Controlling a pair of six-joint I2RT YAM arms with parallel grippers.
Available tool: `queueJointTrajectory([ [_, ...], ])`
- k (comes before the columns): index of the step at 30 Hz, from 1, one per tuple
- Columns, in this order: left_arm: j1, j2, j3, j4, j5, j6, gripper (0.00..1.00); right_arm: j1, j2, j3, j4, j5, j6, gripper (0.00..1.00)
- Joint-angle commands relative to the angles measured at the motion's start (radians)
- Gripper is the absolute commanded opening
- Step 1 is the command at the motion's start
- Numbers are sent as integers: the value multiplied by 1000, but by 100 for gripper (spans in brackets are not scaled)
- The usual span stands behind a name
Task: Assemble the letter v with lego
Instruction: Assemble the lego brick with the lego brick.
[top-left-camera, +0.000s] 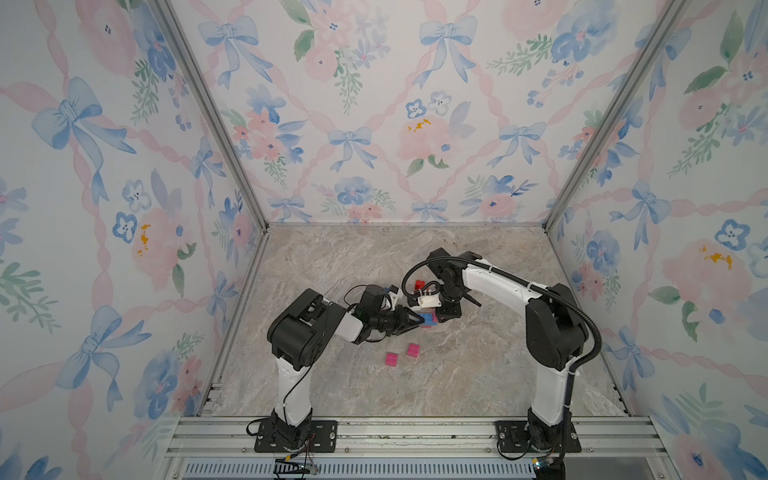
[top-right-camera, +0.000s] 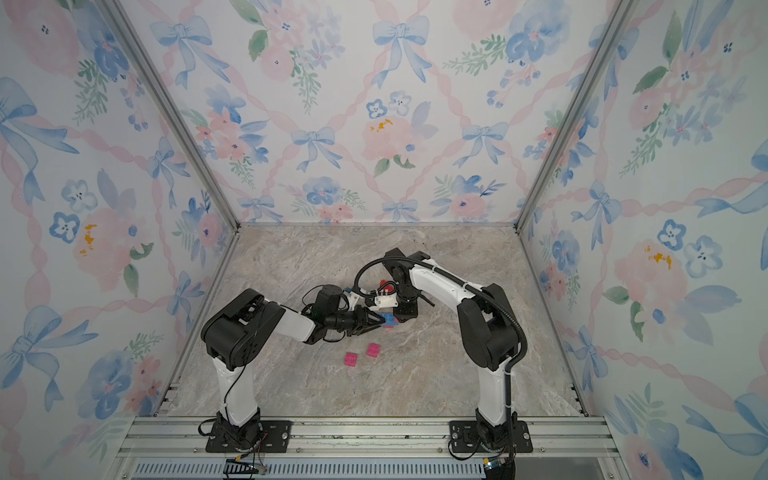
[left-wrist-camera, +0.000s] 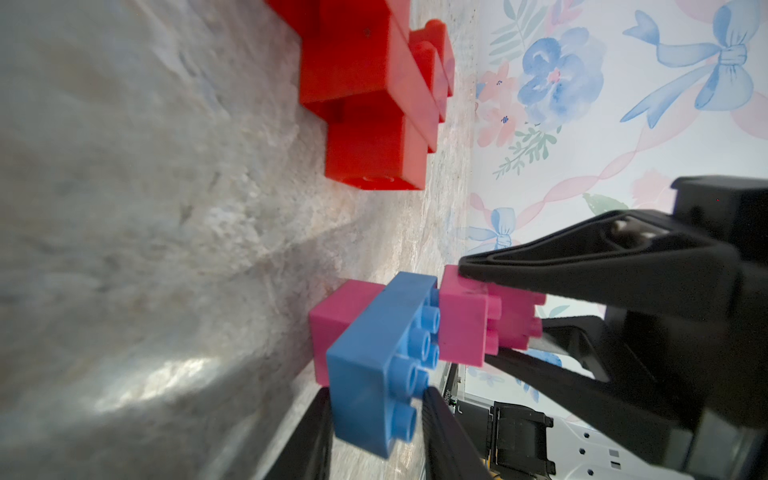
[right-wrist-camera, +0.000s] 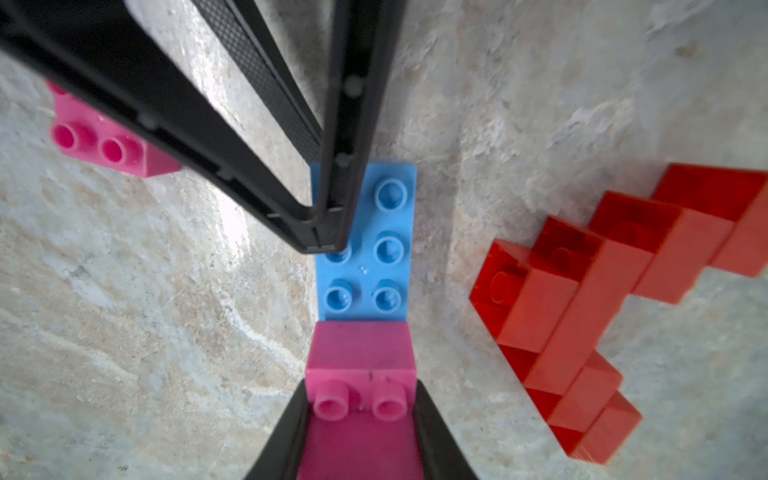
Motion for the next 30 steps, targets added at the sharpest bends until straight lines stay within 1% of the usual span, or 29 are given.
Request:
queueJointTrajectory([
  [1,7,39,-8,-71,-29,19,37,18,48,24,-99,43,-28,0],
  [8,7,43,-11,-71,-31,19,37,40,101,75,-159,91,-33,0],
  [14,7,39,-10,-70,-30,17,37,58,141,89,-183,95,-1,0],
  [19,8,35,-12,-71,-30,17,37,58,114,71,-151,78,34,0],
  [20,8,33,-11,-71,-30,16,37,55,105,72,-145,71,45,1],
  [21,8,31,-11,-72,-30,15,37,52,92,77,-136,66,66,17],
  [22,8,30,-11,-71,-30,15,37,47,80,83,-133,61,81,36],
  [23,8,28,-10,-71,-30,15,37,44,69,87,-132,61,90,48],
  [24,8,27,-8,-71,-29,15,37,42,56,90,-123,65,102,57],
  [25,7,28,-8,-71,-30,15,37,39,40,95,-114,66,122,69],
  [26,8,29,-5,-71,-28,15,37,34,29,104,-110,63,147,78],
  [30,7,30,1,-71,-27,12,37,15,12,188,-168,70,270,99],
])
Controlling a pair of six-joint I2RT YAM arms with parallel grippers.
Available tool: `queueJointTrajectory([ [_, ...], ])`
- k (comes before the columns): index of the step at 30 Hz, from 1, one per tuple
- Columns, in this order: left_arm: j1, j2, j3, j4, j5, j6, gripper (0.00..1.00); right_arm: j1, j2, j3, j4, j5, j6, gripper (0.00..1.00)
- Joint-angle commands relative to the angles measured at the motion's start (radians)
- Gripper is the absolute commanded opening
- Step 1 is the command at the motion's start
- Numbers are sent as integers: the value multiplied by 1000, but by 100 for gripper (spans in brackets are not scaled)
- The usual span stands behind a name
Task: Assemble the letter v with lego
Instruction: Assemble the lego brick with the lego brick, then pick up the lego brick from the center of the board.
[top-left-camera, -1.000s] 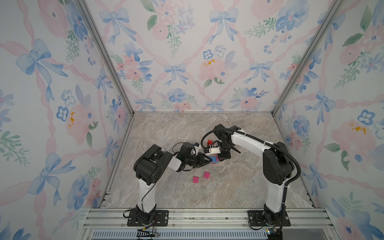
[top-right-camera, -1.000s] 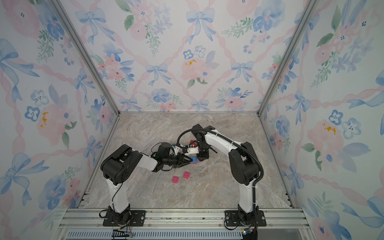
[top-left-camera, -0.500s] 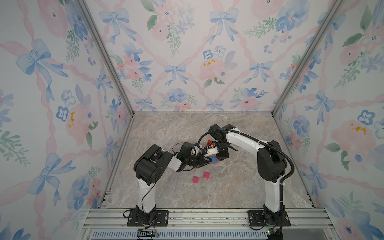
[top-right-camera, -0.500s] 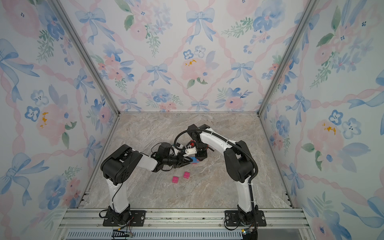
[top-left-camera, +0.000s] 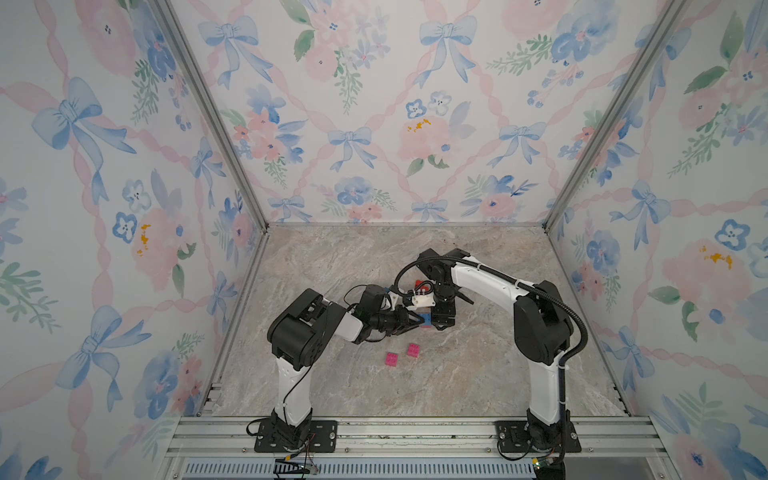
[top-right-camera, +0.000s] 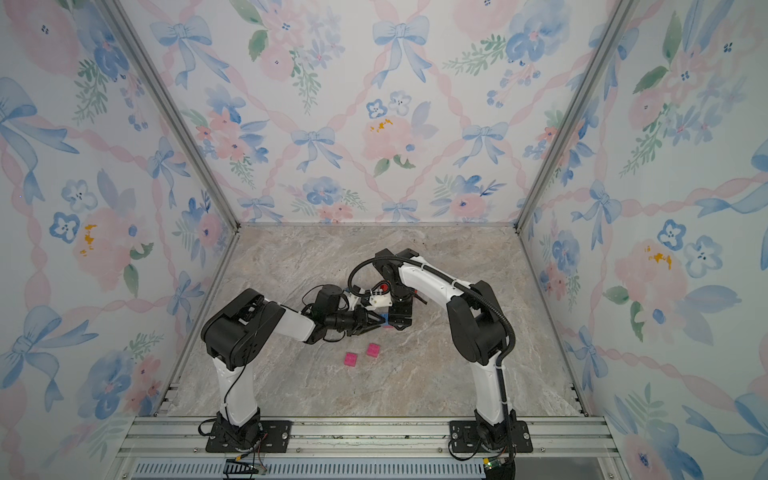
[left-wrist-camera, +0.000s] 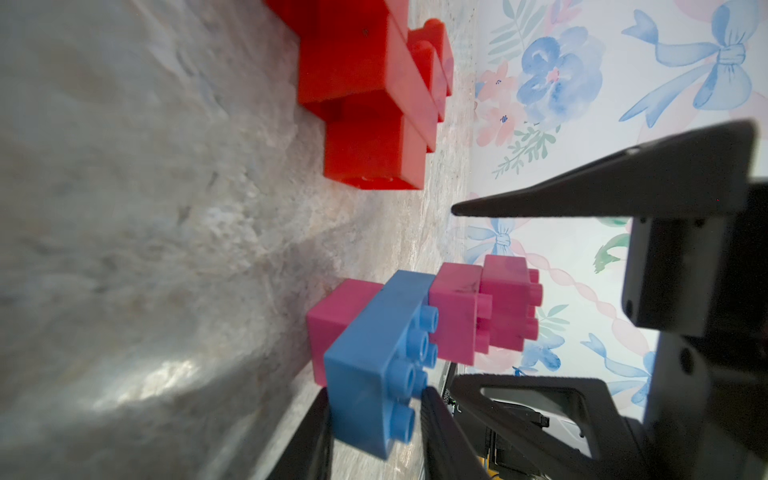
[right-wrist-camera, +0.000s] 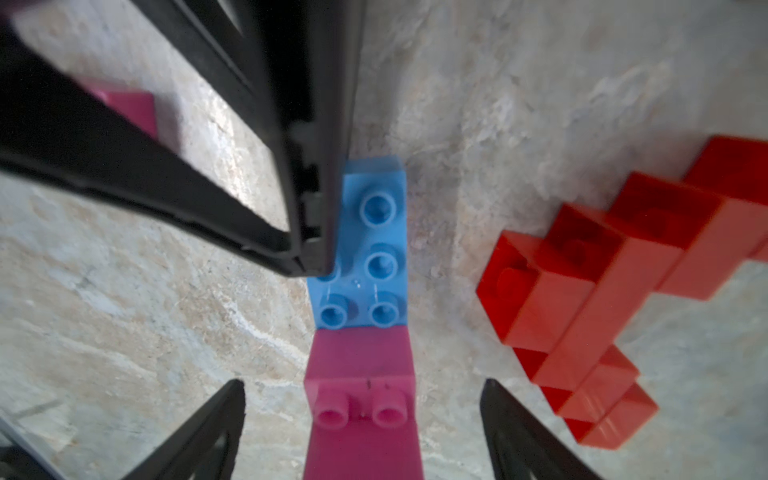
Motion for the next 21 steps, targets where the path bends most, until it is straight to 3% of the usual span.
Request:
queueJointTrajectory([
  [1,7,26,-1,-71,-31,12,37,-19,-78,65,-54,1,129,97],
  [7,8,21,-1,-75,-35,13,36,-68,-278,-28,49,42,422,97],
  [11,8,15,-4,-79,-35,18,36,-101,-590,-389,504,256,729,97],
  [13,7,14,-6,-81,-37,19,36,-156,-704,-563,636,161,903,97],
  [15,8,12,-8,-83,-39,20,36,-208,-733,-627,640,104,1051,97],
  [16,9,9,-10,-85,-41,22,36,-226,-723,-620,590,27,1087,97],
  [18,10,5,-12,-91,-46,26,36,-221,-688,-586,478,-9,1121,97],
  [21,9,1,-12,-98,-53,30,36,-190,-682,-625,454,-167,1193,98],
])
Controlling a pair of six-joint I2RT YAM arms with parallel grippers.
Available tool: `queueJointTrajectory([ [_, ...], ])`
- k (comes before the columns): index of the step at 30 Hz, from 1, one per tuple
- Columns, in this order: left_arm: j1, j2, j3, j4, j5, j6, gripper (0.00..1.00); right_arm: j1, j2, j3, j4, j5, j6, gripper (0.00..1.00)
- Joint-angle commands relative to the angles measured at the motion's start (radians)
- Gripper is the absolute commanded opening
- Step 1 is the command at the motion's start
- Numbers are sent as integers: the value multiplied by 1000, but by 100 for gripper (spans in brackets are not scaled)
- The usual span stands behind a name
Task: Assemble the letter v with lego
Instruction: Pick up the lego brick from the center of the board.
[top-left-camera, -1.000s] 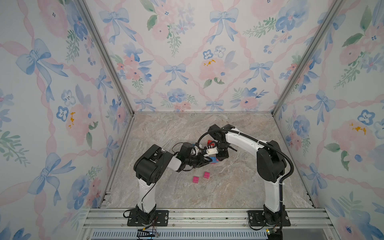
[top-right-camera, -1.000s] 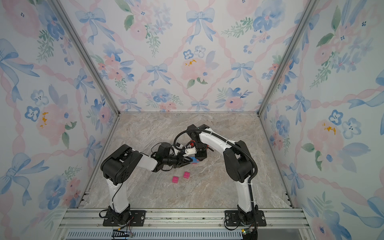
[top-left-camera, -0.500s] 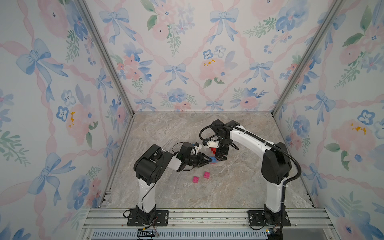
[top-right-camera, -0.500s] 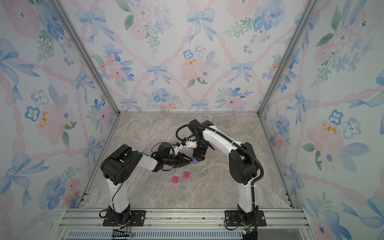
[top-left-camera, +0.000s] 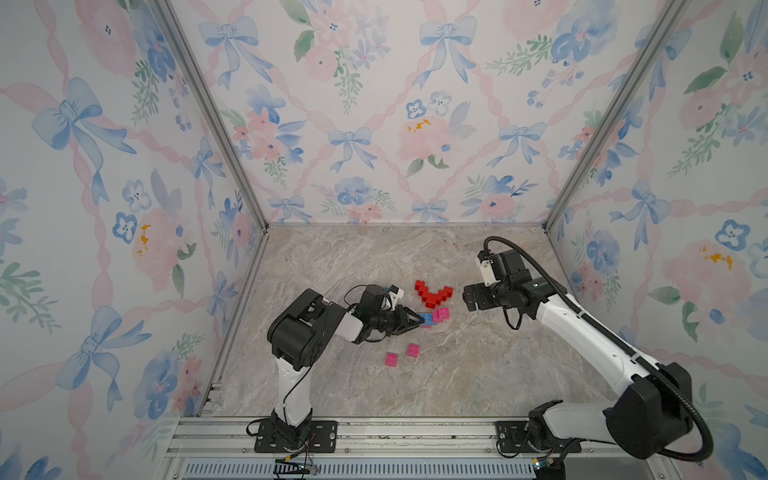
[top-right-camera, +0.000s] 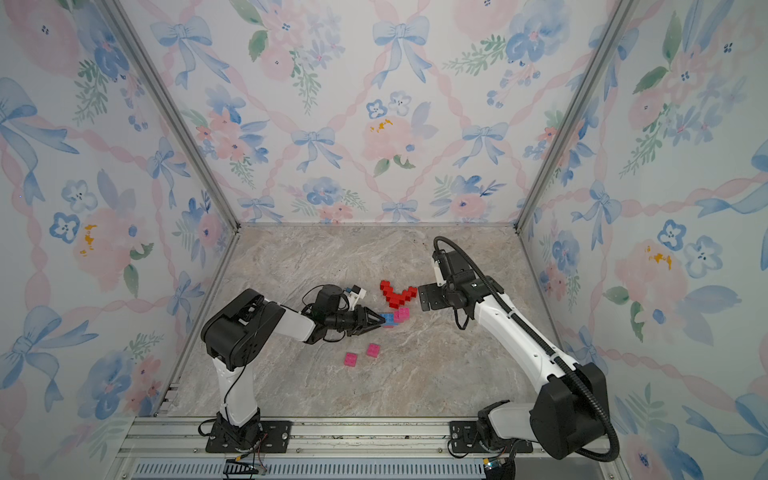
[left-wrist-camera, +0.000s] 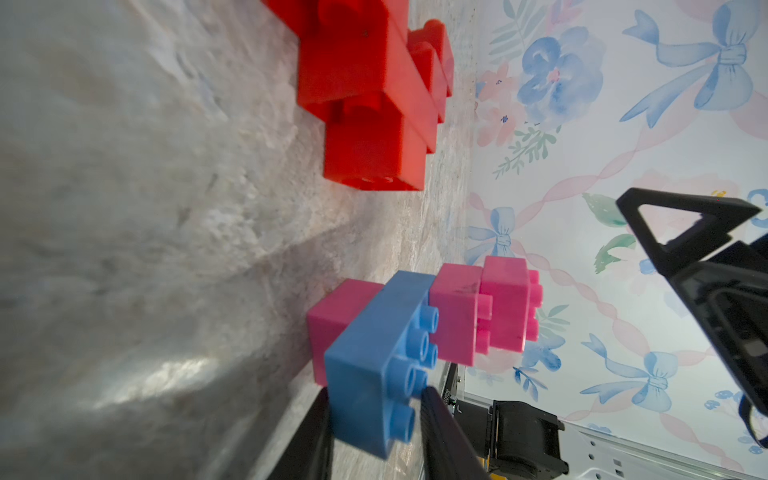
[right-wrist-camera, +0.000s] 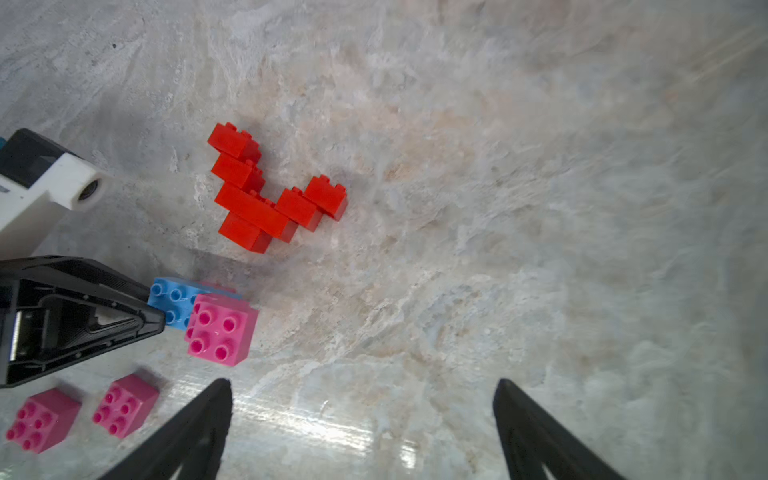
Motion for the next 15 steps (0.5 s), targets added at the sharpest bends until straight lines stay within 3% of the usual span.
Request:
queueJointTrajectory([
  [1,10,2,-13,-91,-53,28,36,39,-11,-60,-5,-238,200,93],
  [5,12,-2,-10,-98,-59,33,36,261,-48,-90,-38,-92,157,81],
  [10,20,4,-7,-104,-63,41,36,517,1,-153,124,-98,136,59],
  [13,23,1,-8,-111,-63,46,36,607,67,-149,228,-59,135,44],
  [15,23,2,-6,-115,-65,50,36,639,110,-155,319,-73,139,45],
])
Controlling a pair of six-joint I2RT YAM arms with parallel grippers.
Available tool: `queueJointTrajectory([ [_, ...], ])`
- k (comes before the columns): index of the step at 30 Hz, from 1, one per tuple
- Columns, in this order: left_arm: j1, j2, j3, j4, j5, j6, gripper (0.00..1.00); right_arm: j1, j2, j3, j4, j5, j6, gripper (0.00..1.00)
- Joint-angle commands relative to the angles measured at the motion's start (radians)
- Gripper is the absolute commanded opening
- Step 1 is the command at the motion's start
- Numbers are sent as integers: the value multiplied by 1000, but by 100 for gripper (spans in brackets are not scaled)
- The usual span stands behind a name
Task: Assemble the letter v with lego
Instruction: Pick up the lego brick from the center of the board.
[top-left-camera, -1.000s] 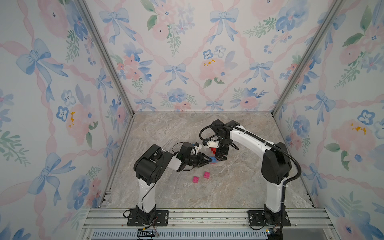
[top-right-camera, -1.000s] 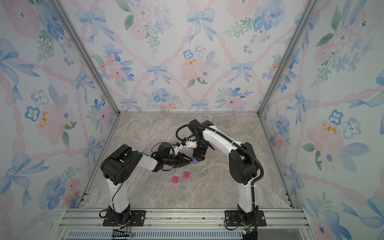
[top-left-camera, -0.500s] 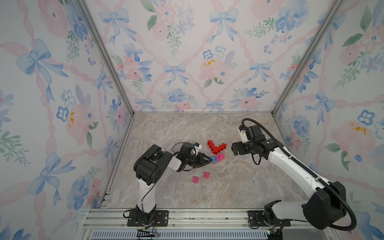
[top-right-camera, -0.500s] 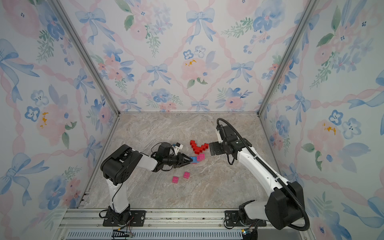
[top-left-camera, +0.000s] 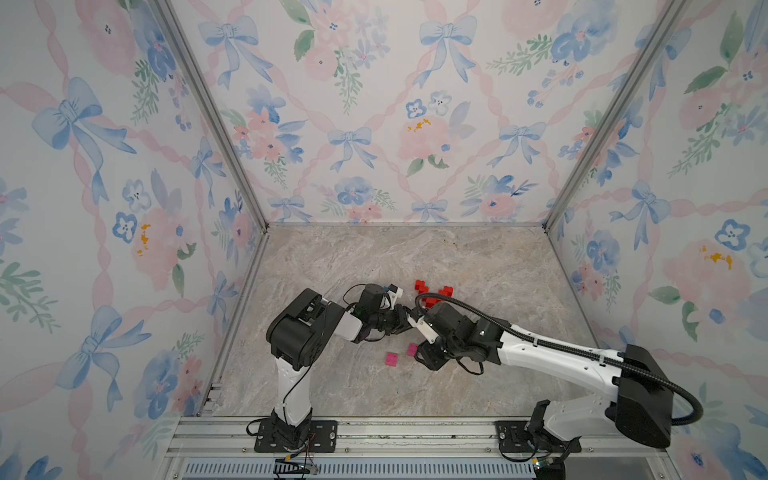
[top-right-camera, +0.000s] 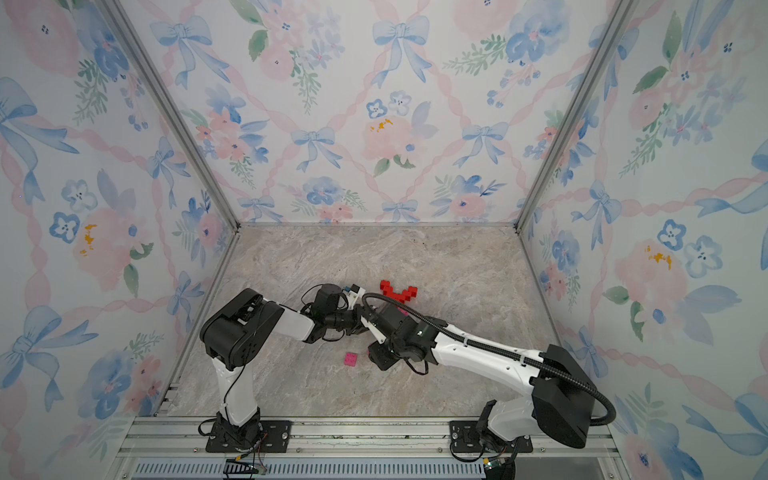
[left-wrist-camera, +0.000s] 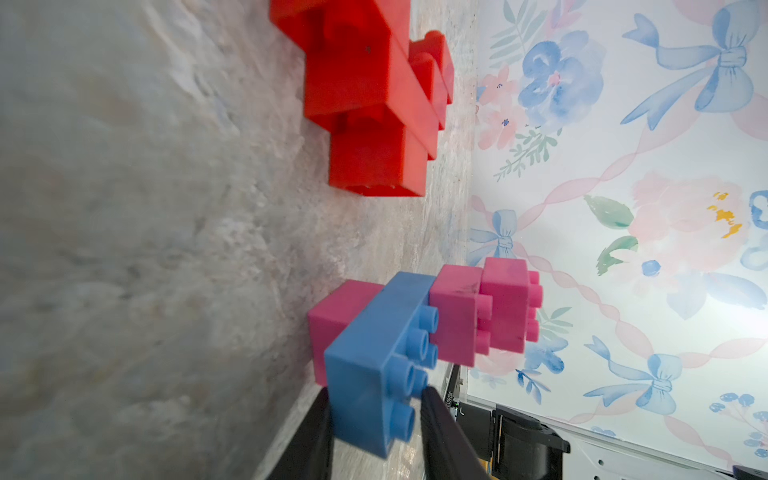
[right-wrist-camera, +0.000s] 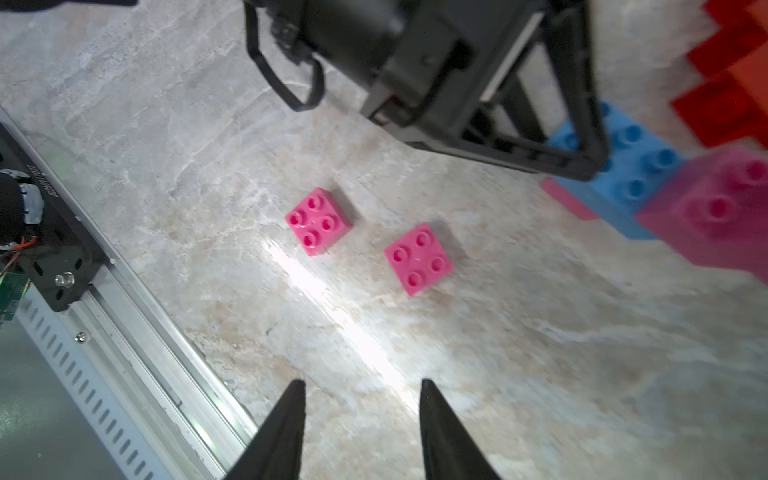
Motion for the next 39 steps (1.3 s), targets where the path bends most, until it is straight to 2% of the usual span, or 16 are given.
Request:
queueJointTrajectory([
  [1,13,7,-5,-106,-60,37,36,54,67,-20,200,16,-14,47],
  [4,13,15,2,-114,-60,42,36,115,132,-61,359,65,-145,51],
  [6,13,15,6,-117,-59,43,36,123,171,-68,400,95,-198,53],
  [9,14,12,4,-125,-60,47,36,119,213,-72,444,112,-263,67],
  [14,13,6,3,-135,-64,52,36,103,283,-53,461,110,-311,72],
  [19,16,7,10,-140,-62,54,36,78,339,-35,472,84,-336,72],
  [26,18,9,12,-148,-63,59,36,78,356,-32,490,57,-338,62],
  [32,18,5,10,-153,-63,61,36,80,340,-39,477,46,-332,39],
  [34,18,5,9,-154,-63,63,36,78,316,-48,471,49,-325,37],
  [37,19,5,7,-154,-65,64,36,74,263,-59,441,53,-315,28],
  [39,18,6,6,-154,-65,65,36,64,221,-72,418,55,-307,27],
])
